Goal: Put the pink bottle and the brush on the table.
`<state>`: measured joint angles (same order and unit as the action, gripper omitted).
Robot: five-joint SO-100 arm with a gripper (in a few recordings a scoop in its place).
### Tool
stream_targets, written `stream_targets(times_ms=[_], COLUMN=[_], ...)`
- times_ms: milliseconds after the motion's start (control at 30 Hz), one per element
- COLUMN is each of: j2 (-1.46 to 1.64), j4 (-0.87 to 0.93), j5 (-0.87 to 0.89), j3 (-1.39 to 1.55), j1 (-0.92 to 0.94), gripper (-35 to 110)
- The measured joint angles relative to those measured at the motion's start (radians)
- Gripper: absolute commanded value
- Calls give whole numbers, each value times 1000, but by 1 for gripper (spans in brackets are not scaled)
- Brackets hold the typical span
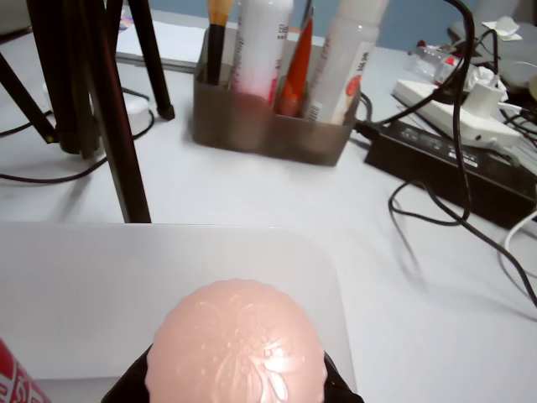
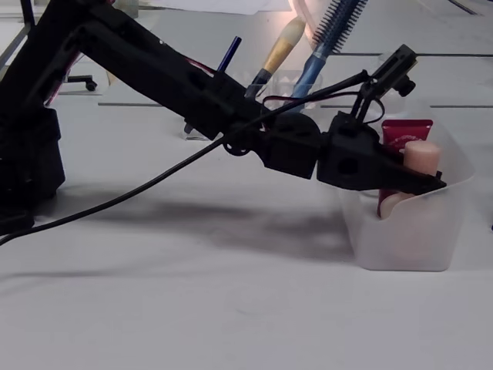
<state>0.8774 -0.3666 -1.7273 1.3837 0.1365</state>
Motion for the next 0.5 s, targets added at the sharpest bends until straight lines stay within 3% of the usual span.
stream_targets(times_ms=[500], j2=[123], j4=[164], j5=[69], j3=[2], j1=[6], gripper=[0])
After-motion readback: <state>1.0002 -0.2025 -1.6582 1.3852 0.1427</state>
